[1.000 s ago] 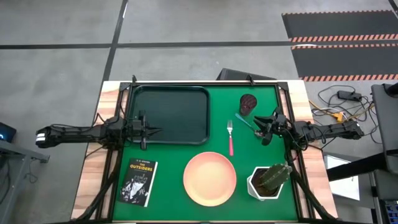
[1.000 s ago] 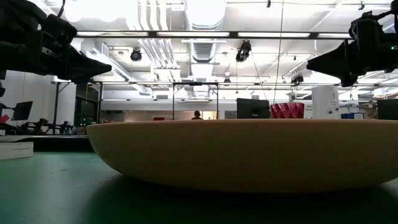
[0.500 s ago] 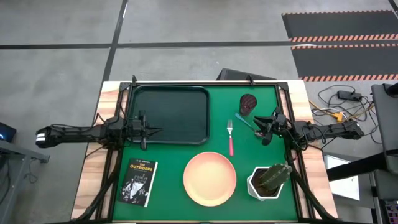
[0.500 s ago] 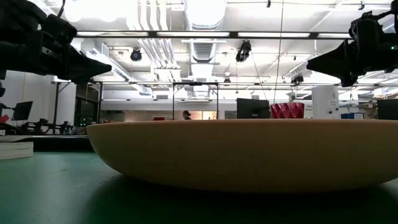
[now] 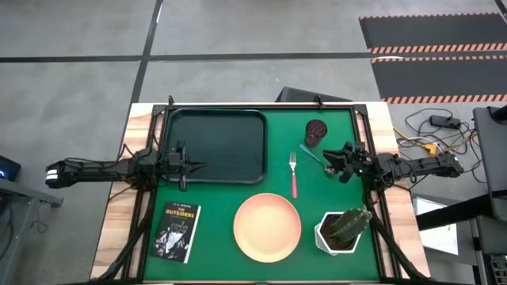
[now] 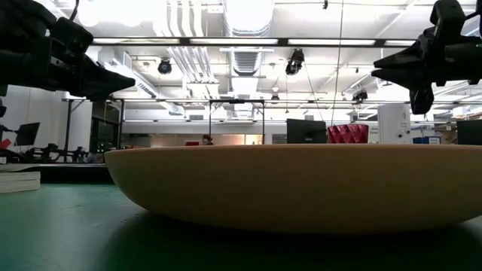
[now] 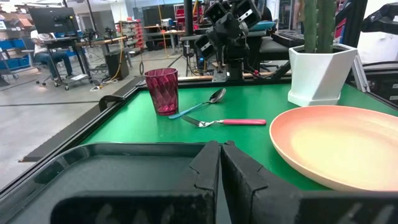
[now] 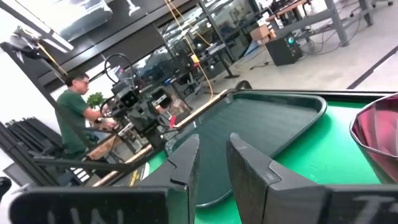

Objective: Pick and place plate/cup/fork/spoon on tray
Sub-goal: Put the red glass cup on the top right of the black serving tray

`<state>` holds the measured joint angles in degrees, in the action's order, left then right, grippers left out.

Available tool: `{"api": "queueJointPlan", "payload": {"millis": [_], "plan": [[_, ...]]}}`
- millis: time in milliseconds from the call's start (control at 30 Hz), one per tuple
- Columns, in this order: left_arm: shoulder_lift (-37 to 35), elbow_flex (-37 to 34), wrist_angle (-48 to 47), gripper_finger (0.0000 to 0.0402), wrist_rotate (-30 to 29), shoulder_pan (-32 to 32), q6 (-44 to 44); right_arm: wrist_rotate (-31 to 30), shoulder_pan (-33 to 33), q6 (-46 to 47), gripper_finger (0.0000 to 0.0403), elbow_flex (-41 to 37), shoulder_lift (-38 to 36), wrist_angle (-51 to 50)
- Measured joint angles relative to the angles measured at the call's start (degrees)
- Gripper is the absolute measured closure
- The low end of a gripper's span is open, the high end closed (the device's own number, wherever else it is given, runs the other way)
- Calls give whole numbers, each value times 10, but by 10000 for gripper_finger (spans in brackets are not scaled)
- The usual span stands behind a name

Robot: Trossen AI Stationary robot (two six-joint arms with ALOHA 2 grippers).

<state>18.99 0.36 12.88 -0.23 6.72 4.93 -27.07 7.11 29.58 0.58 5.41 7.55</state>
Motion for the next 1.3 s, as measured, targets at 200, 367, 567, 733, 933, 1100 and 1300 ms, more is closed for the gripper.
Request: {"api": "queueJointPlan", "payload": {"millis": [200, 367, 567, 733, 933, 1100, 1300], "plan": [[5, 0, 35, 402, 8, -1, -68, 0, 0, 8, 335, 0, 0, 14], [17, 0, 168, 402, -41, -1, -175, 0, 0, -39, 335, 0, 21, 105], [40, 26, 346, 402, -66, -1, -102, -14, -8, -92, 335, 16, 84, 177], [72, 70, 348, 402, -60, -1, -6, -16, -33, -115, 335, 81, 157, 175], [118, 99, 347, 402, -60, -1, 83, -15, -79, -122, 335, 201, 228, 38], [155, 112, 348, 402, -67, 0, 115, -16, -119, -94, 335, 310, 282, -110], [184, 118, 376, 402, -192, 1, 125, -14, -151, -69, 335, 425, 345, -233]]}}
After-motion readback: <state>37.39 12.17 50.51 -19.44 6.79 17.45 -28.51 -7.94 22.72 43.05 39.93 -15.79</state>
